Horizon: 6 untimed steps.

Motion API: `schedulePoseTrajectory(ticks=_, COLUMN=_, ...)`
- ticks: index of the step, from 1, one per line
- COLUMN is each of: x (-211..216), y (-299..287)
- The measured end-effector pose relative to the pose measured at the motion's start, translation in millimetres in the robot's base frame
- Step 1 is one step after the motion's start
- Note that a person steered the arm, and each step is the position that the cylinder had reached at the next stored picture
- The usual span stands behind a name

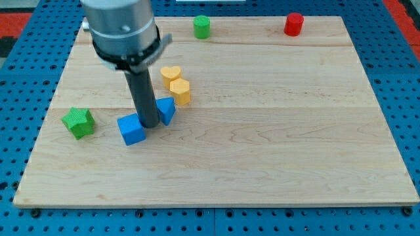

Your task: Push the green star into the cube

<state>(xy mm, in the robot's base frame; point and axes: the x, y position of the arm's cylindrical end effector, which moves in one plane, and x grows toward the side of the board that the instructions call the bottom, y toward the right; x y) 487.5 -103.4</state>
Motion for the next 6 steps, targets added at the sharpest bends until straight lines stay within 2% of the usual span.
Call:
schedulePoseTrajectory(ticks=1, x=-12, y=-3)
schedulePoseTrajectory(ticks=2, x=-54, y=-16)
schedulePoseTrajectory(ticks=3, x=-55, y=-107)
schedulePoseTrajectory(ticks=4, x=-36, y=-192)
schedulePoseTrajectory(ticks=5, x=-22, y=-187)
schedulePoseTrajectory(ticks=6, x=-7, y=-138)
